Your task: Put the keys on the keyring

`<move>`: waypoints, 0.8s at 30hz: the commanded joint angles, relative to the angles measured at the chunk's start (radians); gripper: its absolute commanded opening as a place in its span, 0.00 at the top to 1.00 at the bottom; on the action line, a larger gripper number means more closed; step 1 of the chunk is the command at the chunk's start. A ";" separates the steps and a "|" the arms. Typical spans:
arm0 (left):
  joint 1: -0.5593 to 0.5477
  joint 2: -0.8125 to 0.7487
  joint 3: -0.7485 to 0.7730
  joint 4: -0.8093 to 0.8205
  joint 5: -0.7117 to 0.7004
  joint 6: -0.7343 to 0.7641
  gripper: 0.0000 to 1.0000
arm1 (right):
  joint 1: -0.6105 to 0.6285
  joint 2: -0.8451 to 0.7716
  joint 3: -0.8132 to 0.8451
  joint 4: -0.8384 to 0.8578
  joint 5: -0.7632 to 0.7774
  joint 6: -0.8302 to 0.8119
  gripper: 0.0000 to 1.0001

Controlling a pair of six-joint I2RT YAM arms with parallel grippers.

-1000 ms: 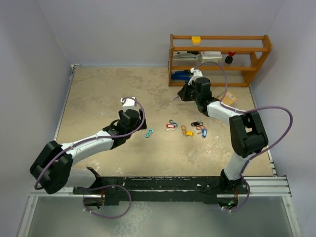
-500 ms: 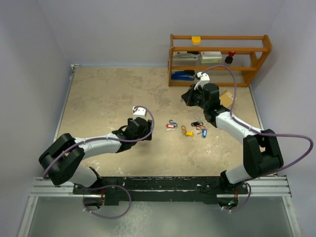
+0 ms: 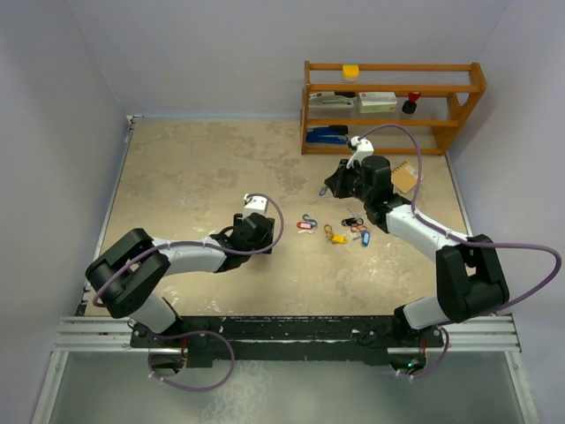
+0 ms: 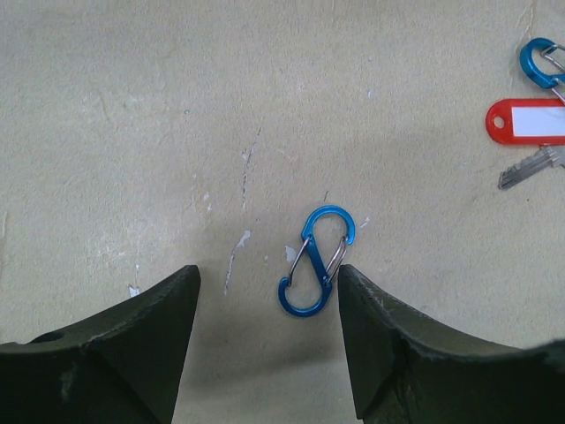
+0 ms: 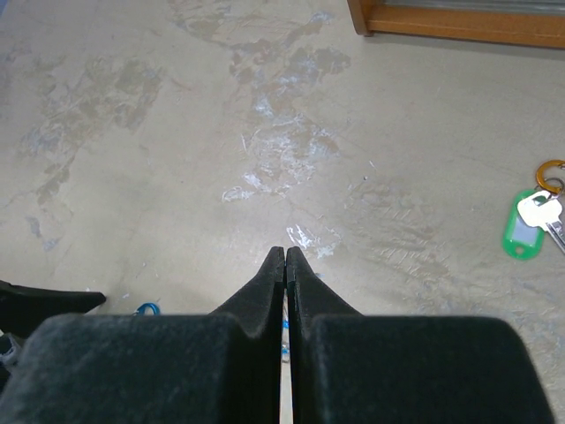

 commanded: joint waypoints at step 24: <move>-0.056 0.095 0.060 0.037 -0.069 0.040 0.49 | 0.004 -0.051 -0.020 0.022 -0.001 -0.021 1.00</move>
